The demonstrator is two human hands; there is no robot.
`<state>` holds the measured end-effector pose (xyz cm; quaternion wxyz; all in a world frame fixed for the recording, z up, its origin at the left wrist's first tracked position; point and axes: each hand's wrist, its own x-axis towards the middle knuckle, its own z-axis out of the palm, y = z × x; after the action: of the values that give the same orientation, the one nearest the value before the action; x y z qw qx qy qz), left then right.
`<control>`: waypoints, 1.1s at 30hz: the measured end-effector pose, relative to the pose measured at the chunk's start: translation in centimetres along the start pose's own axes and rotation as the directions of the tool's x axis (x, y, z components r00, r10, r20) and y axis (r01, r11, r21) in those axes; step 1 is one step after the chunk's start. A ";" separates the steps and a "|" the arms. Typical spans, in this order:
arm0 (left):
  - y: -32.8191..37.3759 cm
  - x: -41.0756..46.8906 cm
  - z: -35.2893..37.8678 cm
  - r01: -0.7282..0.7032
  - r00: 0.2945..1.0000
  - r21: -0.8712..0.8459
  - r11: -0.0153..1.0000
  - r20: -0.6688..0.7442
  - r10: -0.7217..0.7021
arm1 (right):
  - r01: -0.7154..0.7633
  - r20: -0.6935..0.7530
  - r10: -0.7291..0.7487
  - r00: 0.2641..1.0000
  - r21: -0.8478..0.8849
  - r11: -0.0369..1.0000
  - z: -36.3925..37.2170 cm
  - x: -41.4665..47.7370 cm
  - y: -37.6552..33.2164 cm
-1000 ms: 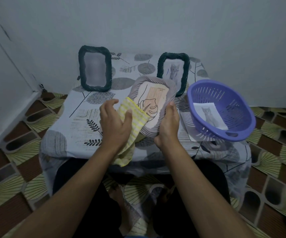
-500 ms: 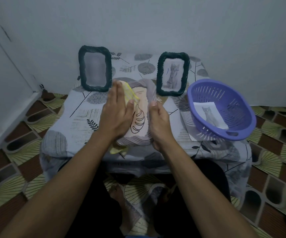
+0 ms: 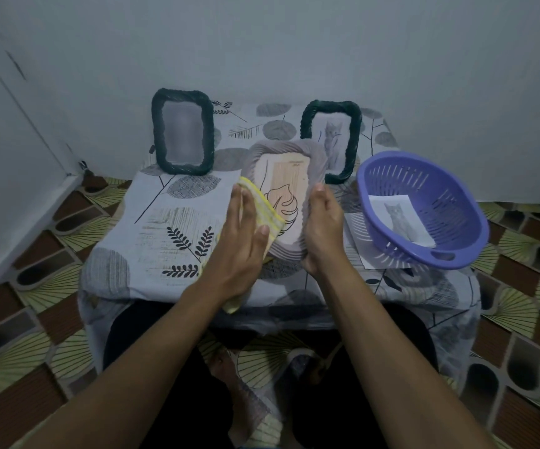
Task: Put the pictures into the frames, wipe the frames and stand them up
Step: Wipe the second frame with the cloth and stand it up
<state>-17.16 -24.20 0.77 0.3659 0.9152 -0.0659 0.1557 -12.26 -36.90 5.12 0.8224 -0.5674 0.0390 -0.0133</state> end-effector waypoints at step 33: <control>-2.6 4.2 -4.2 0.151 0.981 0.056 0.987 -0.132 -0.143 | -0.172 0.424 0.230 0.876 -0.172 0.970 -1.2 -0.9 -0.3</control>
<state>-13.54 -19.41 3.36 0.3496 0.9172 0.0305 0.1886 -13.20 -38.05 5.02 0.7683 -0.6004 -0.0885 0.2036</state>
